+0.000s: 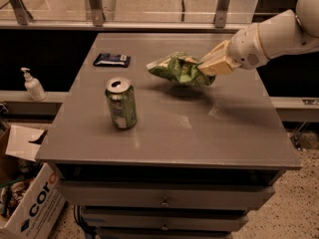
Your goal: Move green jalapeno chip bag near green can
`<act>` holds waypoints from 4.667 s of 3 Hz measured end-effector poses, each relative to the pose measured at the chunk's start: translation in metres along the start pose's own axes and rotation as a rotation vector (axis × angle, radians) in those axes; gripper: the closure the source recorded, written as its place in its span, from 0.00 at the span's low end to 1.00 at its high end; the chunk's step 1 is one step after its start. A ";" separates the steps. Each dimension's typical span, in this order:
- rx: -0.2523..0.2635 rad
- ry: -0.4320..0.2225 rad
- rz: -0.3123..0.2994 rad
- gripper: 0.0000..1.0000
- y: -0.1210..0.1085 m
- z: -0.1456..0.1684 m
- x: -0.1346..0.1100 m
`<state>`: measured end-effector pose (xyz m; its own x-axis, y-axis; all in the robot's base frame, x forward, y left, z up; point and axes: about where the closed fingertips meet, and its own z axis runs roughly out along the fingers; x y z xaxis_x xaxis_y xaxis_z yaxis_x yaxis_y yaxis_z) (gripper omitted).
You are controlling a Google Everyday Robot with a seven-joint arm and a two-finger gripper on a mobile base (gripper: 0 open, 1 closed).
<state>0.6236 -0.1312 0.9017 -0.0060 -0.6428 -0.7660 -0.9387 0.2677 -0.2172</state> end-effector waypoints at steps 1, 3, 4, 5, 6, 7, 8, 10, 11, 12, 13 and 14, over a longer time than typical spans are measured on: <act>-0.060 0.004 -0.019 1.00 0.046 -0.014 0.006; -0.140 0.010 -0.065 1.00 0.106 -0.027 0.005; -0.189 0.009 -0.093 1.00 0.125 -0.024 -0.001; -0.239 0.014 -0.127 1.00 0.141 -0.019 -0.007; -0.277 0.019 -0.150 1.00 0.150 -0.013 -0.012; -0.313 0.017 -0.176 1.00 0.158 -0.006 -0.020; -0.339 0.016 -0.190 1.00 0.162 -0.001 -0.025; -0.357 0.027 -0.186 0.59 0.161 0.006 -0.031; -0.354 0.031 -0.181 0.35 0.159 0.007 -0.033; -0.347 0.032 -0.173 0.04 0.157 0.007 -0.033; -0.343 0.031 -0.169 0.00 0.156 0.007 -0.032; -0.244 -0.004 -0.135 0.00 0.114 -0.008 -0.025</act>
Offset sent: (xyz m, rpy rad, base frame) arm -0.1220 -0.0026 -0.0121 -0.0299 0.0521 0.1359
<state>0.5143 -0.0904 0.9004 0.1262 -0.6577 -0.7427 -0.9861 -0.0015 -0.1662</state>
